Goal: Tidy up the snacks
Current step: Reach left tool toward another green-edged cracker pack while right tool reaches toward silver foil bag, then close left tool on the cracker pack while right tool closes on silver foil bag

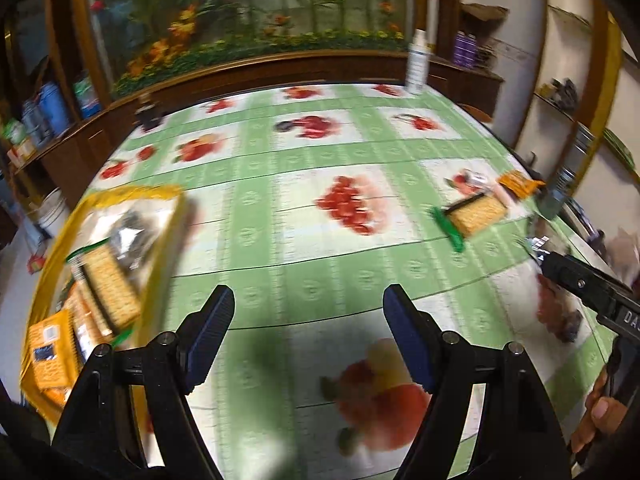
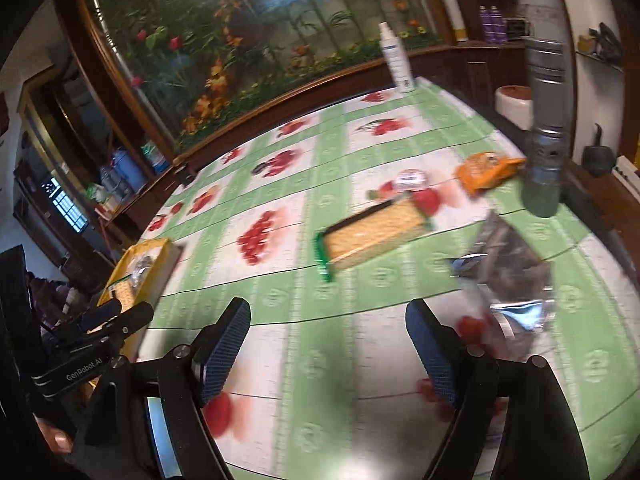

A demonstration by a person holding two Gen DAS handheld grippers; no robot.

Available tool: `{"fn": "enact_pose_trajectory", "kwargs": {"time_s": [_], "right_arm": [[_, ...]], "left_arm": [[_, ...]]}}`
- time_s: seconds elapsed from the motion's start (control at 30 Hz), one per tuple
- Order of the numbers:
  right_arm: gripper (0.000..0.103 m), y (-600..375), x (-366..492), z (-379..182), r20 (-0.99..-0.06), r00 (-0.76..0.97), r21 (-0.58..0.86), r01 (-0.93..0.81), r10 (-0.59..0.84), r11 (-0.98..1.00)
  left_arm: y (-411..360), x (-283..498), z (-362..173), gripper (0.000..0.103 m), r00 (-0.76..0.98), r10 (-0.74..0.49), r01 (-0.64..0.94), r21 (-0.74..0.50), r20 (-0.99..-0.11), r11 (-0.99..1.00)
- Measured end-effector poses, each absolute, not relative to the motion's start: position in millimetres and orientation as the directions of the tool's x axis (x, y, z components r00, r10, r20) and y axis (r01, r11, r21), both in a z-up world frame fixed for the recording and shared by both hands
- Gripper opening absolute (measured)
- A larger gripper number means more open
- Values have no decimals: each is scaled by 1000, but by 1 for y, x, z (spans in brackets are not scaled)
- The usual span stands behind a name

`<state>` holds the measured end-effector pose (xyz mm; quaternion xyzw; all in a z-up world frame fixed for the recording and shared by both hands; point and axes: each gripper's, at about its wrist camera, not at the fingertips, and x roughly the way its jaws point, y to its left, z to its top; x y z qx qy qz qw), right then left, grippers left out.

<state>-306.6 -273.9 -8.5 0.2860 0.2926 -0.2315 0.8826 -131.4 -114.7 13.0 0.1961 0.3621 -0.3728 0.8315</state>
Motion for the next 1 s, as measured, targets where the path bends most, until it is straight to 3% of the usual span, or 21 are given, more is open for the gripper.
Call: {"fn": "enact_pose_trajectory", "kwargs": {"time_s": [0.5, 0.83, 1.0], "right_arm": [[85, -326, -352, -14, -691, 646, 301, 665, -324, 683], [85, -340, -314, -25, -790, 511, 87, 640, -339, 763], [87, -350, -305, -31, -818, 469, 42, 627, -333, 778]], "left_arm": [[-204, -167, 7, 77, 368, -518, 865, 80, -772, 495], [-264, -177, -10, 77, 277, -542, 951, 146, -793, 271], [-289, -175, -17, 77, 167, -548, 984, 100, -820, 151]]}}
